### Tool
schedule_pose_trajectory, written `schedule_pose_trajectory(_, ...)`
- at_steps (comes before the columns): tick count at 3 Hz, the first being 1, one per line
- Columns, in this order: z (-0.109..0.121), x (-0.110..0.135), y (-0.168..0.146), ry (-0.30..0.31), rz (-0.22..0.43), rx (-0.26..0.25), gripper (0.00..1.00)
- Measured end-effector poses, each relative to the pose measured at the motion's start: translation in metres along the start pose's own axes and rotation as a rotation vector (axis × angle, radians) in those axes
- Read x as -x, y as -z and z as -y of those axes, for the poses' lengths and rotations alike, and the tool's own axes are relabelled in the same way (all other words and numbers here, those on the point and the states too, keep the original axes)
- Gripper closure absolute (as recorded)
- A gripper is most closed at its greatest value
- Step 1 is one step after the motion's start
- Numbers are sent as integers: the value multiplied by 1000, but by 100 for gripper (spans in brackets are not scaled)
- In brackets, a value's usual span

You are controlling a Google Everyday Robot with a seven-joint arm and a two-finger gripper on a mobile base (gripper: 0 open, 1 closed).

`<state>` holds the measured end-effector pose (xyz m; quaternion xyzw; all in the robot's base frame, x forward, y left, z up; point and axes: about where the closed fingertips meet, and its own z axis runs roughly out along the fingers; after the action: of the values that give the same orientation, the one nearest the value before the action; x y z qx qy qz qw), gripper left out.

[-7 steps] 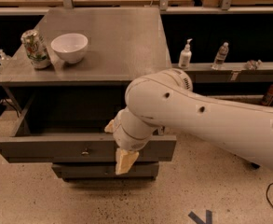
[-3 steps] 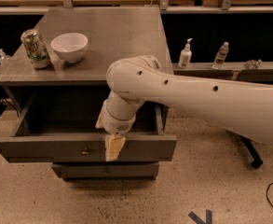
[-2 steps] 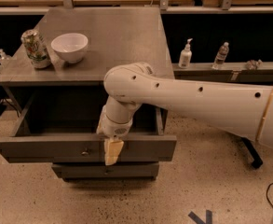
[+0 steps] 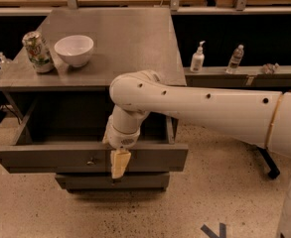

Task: Open top drawer

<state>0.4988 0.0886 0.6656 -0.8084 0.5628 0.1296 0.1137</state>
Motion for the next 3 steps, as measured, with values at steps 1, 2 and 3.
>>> schedule_pose_trajectory(1,-36,8,10,6,27,27,30)
schedule_pose_trajectory(2,-66,18,23,16,53,39,30)
schedule_pose_trajectory(3,-84,24,34,19,68,41,30)
